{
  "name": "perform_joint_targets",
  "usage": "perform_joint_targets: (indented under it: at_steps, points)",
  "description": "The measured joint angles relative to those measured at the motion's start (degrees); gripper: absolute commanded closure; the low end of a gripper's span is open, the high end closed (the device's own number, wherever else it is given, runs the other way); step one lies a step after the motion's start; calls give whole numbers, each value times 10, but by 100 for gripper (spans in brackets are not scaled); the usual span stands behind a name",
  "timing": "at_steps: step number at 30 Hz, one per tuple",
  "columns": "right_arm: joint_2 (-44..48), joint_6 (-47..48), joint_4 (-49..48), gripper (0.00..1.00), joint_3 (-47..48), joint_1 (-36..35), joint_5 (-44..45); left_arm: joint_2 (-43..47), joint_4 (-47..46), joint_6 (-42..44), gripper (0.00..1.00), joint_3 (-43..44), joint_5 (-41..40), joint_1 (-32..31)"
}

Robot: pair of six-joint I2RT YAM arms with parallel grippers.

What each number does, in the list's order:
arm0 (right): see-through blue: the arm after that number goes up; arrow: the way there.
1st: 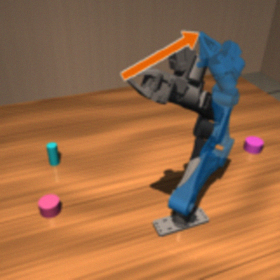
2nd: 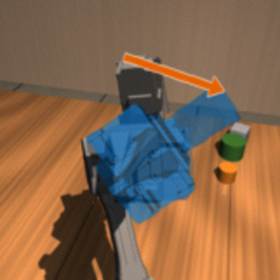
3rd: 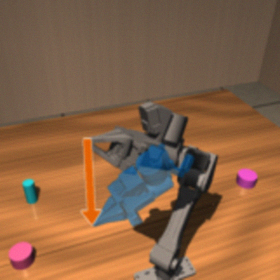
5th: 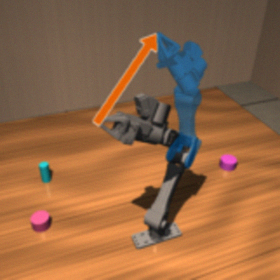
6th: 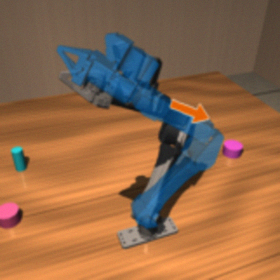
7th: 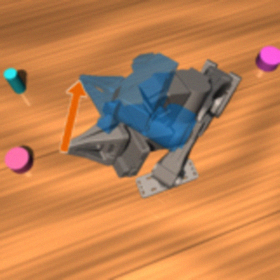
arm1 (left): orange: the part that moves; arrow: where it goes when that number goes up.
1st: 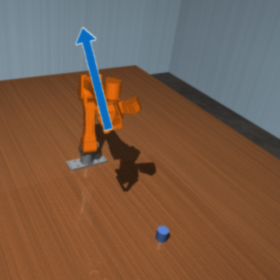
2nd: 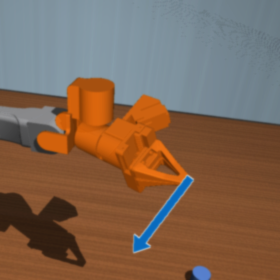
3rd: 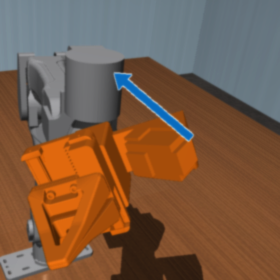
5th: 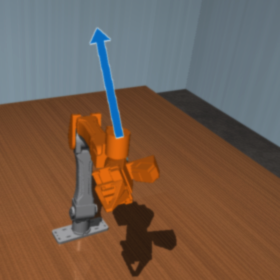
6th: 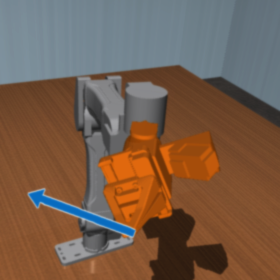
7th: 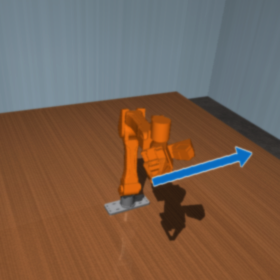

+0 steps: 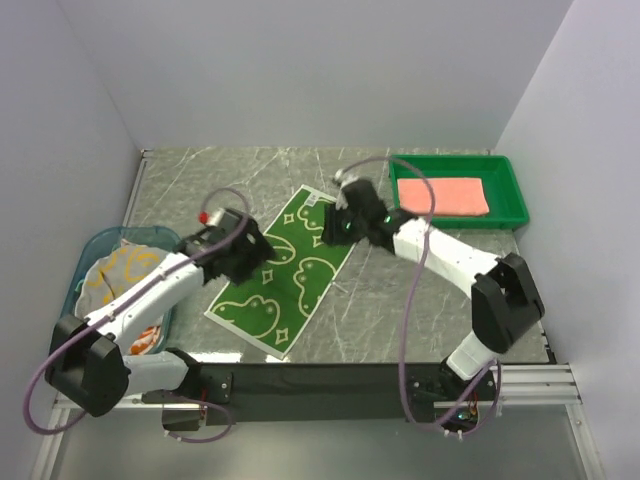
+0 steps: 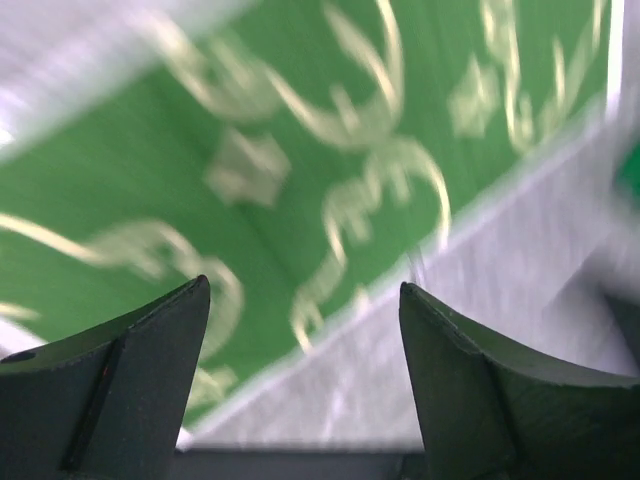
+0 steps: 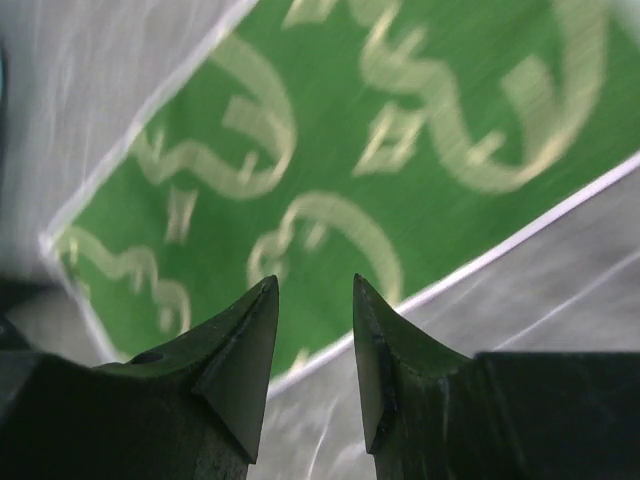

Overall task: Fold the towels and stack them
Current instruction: Flatten out the crumpled towel

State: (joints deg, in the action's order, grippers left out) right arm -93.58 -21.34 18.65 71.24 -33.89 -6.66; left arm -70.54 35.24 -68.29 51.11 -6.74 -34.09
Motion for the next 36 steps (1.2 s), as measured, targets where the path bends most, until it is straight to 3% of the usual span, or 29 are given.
perform_joint_targets:
  at_steps: [6,11,15,23,36]
  points:
    - [21,0,-2,57,-87,-170,1,6,62,121,6,62,-68,170]
    - [-38,33,16,57,-46,-296,19,7,60,195,2,77,-124,237]
    - [-91,67,30,57,-6,-350,15,22,27,237,3,37,-138,255]
    - [-162,132,91,57,11,-371,-3,26,-2,277,4,2,-116,258]
    - [-86,137,124,58,-83,-353,-5,26,-16,297,4,1,-102,265]
